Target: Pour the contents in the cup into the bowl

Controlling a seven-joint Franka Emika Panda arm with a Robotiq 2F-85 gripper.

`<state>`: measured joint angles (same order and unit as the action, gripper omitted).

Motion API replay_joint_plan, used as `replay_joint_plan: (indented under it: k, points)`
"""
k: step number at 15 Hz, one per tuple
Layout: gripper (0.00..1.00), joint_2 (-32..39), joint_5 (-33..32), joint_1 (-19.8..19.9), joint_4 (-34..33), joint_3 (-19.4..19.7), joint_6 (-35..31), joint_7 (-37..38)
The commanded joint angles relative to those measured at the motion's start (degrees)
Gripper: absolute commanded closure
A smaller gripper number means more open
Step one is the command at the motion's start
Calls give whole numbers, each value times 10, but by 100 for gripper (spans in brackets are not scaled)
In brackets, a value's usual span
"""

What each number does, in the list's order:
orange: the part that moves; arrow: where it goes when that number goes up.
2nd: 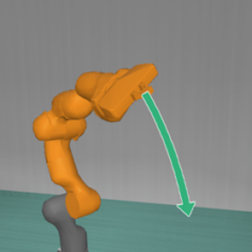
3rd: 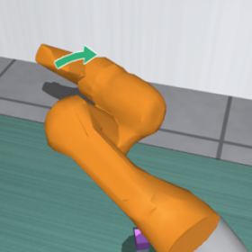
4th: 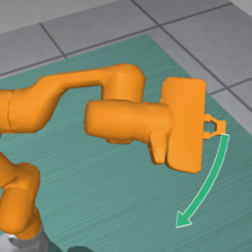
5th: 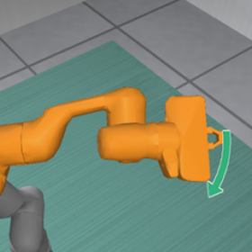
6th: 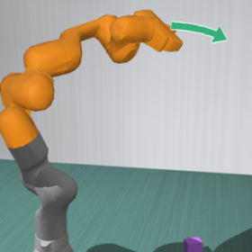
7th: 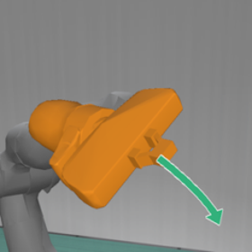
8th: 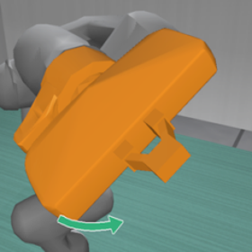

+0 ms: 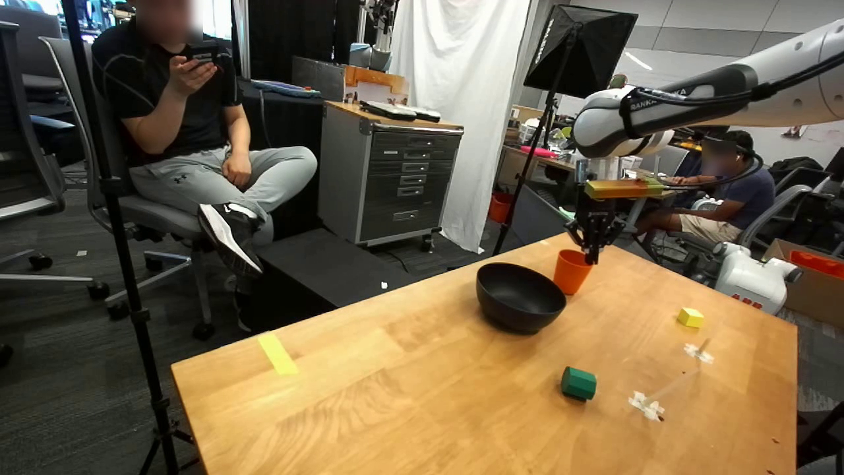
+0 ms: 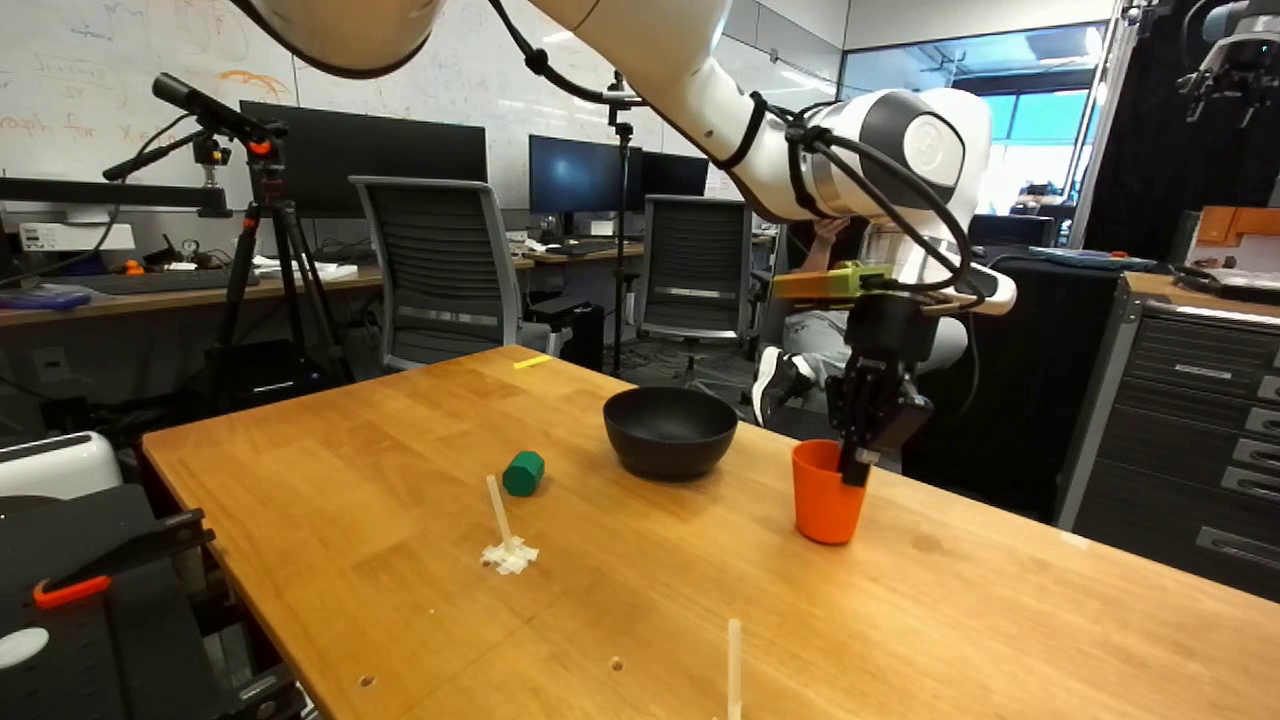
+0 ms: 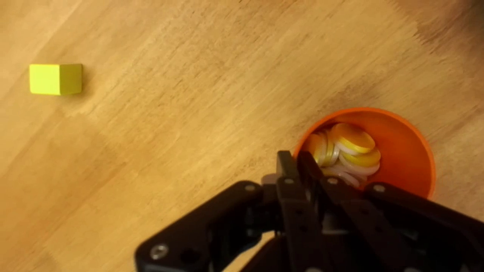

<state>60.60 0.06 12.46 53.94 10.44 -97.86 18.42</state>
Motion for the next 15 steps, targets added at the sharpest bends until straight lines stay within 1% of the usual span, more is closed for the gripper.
replay_joint_plan:
  k: [1, 3, 5, 8, 10, 11, 12, 13, 14, 15]
  points:
    - [93, -5, -14, -8, 16, 7, 4, 4]
    - [92, -9, -14, -9, 21, 7, -4, 8]
    - [95, -12, -14, -9, 24, 6, -8, 6]
    - [90, -7, -14, -9, 18, 7, -6, 8]
    - [80, -4, -17, -7, 15, 8, -5, 5]
    - [81, -2, -20, -7, 15, 8, -3, 5]
    - [74, 0, -21, -6, 15, 8, -2, 4]
    - [72, 2, -22, -5, 14, 9, -1, 4]
    - [72, 1, -22, -7, 17, 8, -1, 5]
    - [58, 0, -23, -9, 22, 8, -1, 8]
